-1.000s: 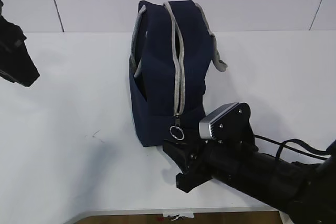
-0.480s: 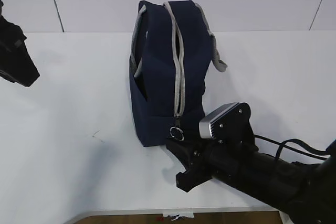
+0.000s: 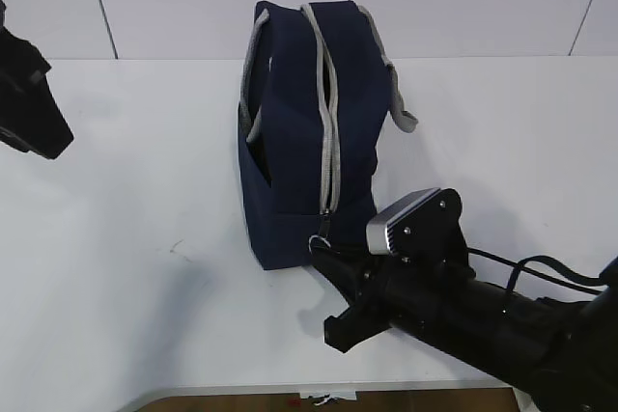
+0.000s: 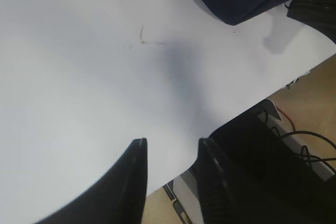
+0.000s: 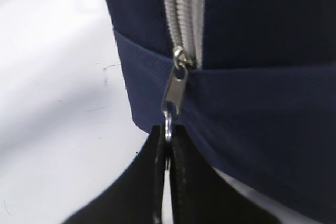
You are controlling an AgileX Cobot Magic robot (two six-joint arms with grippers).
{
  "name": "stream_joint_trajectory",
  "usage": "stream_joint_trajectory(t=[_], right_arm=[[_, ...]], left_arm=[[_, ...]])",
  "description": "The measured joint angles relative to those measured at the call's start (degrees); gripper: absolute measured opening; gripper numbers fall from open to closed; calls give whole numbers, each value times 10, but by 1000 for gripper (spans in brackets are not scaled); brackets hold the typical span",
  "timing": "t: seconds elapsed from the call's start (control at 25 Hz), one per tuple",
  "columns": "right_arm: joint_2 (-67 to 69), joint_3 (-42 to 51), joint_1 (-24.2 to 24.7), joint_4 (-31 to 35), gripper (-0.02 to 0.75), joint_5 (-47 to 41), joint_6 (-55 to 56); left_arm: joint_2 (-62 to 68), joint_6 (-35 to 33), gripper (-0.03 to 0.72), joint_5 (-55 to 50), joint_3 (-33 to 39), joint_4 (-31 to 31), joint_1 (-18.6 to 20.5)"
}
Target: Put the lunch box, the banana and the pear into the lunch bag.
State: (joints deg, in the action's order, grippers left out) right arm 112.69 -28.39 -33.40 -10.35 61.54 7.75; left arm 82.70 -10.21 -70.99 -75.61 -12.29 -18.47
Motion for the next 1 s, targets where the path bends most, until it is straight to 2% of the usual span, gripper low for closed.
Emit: stream_joint_trajectory(t=[0.16, 0.44, 0.76, 1.0], right_arm=[[-5, 2, 0, 2, -9, -10, 12], [-90, 10, 0, 3, -9, -109, 24], [-221, 11, 0, -4, -10, -247, 31], [-293, -28, 0, -15, -10, -392, 36]], left_arm=[[0, 3, 244, 0, 0, -21, 0], [0, 4, 244, 0, 0, -64, 0], [0, 4, 244, 0, 0, -68, 0], [0, 4, 244, 0, 0, -68, 0]])
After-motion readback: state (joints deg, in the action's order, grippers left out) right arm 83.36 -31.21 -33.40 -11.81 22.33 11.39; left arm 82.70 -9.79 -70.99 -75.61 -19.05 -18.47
